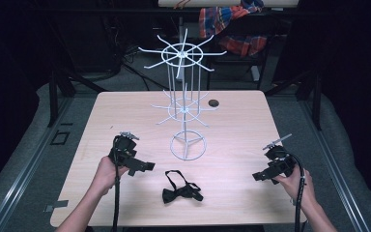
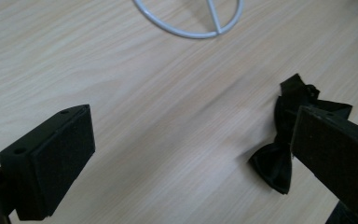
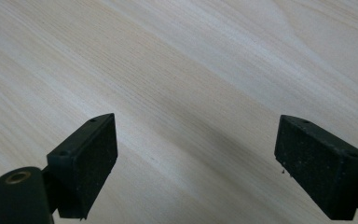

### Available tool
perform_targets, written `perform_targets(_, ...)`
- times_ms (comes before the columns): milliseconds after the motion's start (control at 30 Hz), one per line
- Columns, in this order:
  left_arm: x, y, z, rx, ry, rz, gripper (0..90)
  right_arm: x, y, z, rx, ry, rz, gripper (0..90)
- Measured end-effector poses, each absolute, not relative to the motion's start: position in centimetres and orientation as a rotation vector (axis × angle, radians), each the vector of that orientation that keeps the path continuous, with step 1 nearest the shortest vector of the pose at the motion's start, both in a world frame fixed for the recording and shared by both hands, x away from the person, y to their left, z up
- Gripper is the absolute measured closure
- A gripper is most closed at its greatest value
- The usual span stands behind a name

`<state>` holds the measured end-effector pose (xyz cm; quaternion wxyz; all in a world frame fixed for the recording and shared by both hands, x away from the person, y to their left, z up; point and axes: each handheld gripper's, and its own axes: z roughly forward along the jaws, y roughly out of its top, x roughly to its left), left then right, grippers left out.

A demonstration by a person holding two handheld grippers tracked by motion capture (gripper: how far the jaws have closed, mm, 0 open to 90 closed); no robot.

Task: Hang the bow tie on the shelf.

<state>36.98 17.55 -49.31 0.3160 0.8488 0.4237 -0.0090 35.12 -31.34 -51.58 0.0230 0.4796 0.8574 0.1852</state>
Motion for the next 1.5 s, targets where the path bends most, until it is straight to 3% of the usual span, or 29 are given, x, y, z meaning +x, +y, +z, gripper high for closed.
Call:
perform_targets(600, 36.0, 12.7, -50.0, 2.299, 0.993, -0.085, 1.9, 35.1, -31.3, -51.6, 1.485, 2.653, 0.535, 13.1)
perform_targets(1133, 35.8, 12.2, -50.8, 2.308, 0.969, -0.162, 51.4, 35.1, -31.2, -51.7, 1.500, 2.654, 0.541, 13.5)
perform_targets(1333, 35.6, 12.2, -50.8, 2.306, 0.932, -0.194, 74.5, 35.1, -31.3, -51.7, 1.487, 2.644, 0.534, 13.7)
perform_targets(1500, 35.3, 12.2, -50.4, 2.301, 0.891, -0.191, 86.2, 35.0, -31.3, -51.7, 1.487, 2.640, 0.533, 13.8)
